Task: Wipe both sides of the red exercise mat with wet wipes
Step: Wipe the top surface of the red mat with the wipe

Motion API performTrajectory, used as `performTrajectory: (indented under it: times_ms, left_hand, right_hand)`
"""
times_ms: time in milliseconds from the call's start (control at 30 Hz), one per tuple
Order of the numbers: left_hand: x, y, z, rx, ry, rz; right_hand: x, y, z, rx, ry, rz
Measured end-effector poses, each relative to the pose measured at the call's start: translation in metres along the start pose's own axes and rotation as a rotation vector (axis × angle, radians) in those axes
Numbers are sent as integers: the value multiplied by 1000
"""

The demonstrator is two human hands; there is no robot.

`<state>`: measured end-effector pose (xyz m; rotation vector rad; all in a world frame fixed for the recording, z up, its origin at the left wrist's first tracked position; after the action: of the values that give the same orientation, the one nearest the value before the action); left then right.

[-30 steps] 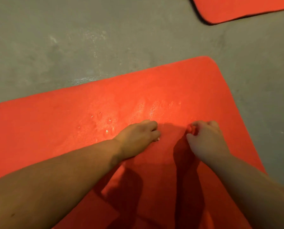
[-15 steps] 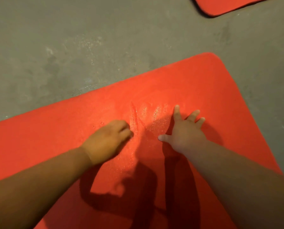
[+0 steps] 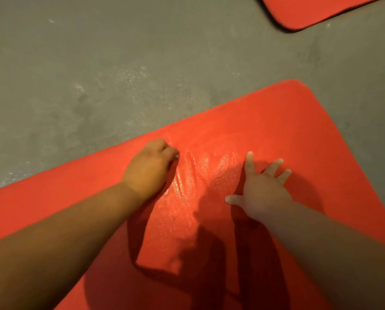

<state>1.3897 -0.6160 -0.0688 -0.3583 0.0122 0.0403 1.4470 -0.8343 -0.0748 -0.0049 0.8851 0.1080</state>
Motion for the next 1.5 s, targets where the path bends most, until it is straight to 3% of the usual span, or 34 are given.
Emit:
performTrajectory:
  times_ms: [133,300,400,467,567,667,833,1033,1167,1233,1300,1367,1500]
  left_hand:
    - [77,7,-4,19,11,221]
    - [-42,-33,-7,-77,127,-30]
    - [-21,-19,-5,-51,97,-86]
    - [33,-9,0,19,16,-35]
    - [101,0,-1,97,78,96]
    - [98,19,1,142,120,211]
    - [31,31,11,58,44,121]
    - [81,-33,-19,-31,104,65]
    - [93,-17,-1,-301,133,247]
    - [77,2,20,-241,166,293]
    - [54,20,27,-2,282,313]
    - [36,28,20,187,413,296]
    - [18,19,6,117,346,282]
  right_hand:
    - [1,-1,0,0,7,-7]
    - [-2,-1,0,2,2,4]
    - [-1,-1,0,16,-7,7]
    - [-1,-1,-1,26,-5,10]
    - [-2,-2,-1,38,-13,13]
    - [-4,-3,-1,48,-16,20]
    - [-2,-2,0,58,-47,30]
    - [-2,-3,-2,28,-60,8]
    - [-3,-2,-2,60,-38,-3]
    - [-5,-1,0,103,-55,-10]
    - [-6,12,16,144,-223,95]
    - [-4,43,34,152,-395,322]
    - [14,115,44,191,-432,630]
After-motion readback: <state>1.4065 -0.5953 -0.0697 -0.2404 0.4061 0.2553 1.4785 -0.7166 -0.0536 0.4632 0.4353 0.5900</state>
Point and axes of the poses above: each hand's wrist, its own x-axis towards the middle knuckle, its own z-axis out of the back of the hand, y = z × x, the point moved 5 cm from there along x, towards the middle knuckle, and after that the axes turned 3 degrees about y, right-handed, at the moved point
